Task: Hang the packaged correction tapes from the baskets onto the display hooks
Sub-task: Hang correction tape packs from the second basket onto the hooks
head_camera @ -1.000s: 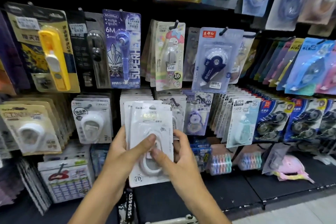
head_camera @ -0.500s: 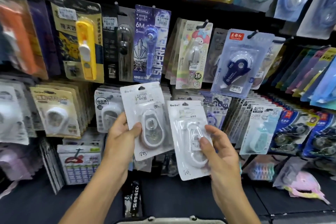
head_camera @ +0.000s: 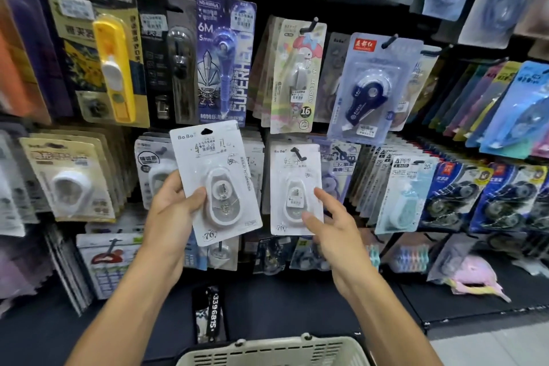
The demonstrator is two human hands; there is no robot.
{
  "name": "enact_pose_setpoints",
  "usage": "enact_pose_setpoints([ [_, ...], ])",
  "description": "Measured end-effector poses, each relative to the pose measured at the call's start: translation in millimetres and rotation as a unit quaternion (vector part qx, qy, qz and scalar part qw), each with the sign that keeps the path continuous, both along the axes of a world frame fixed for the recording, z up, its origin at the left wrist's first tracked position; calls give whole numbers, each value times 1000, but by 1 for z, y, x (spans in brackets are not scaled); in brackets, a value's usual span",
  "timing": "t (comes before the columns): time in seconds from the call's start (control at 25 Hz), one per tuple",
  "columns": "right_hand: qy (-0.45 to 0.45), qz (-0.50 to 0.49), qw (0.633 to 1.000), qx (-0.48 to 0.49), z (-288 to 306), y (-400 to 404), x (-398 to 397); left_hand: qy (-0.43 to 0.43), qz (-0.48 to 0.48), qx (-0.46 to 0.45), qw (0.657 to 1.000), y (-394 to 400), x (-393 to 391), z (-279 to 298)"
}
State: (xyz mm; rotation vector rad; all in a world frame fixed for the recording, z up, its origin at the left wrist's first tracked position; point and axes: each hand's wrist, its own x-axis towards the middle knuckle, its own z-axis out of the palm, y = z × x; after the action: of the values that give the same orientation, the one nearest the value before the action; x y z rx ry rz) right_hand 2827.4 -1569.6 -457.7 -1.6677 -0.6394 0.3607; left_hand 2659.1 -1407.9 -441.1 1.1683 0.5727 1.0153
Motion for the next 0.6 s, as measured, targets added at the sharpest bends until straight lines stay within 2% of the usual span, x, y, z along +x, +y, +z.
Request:
enact_pose_setpoints([
  [0.08, -20, 25, 1000, -1, -4, -9, -6, 10, -11, 8, 1000, -4, -1, 0],
  [0.16, -19, 103, 993, 58, -6, -7, -22, 33, -47, 28, 998, -14, 5, -1],
  [0.2, -13, 140, 987, 81, -9, -3, -30, 49, -78, 57, 994, -23, 10, 0],
  [0.28, -19, 130, 985, 112, -12, 8, -36, 113, -124, 184, 968, -35, 21, 2],
  [0.36, 17, 80, 983, 165, -5, 12, -27, 215, -104, 367, 899, -31, 27, 3],
  [0.44, 32, 47, 984, 167, 0, 4, -6, 316, -30, 476, 820, -14, 25, 3],
  [0.52, 25, 51, 993, 100, 3, -3, 13, 404, 7, 506, 762, 1, 21, -3],
  [0.6, -10, 64, 997, 36, 4, 1, 28, 468, -1, 516, 717, 10, 25, -12],
])
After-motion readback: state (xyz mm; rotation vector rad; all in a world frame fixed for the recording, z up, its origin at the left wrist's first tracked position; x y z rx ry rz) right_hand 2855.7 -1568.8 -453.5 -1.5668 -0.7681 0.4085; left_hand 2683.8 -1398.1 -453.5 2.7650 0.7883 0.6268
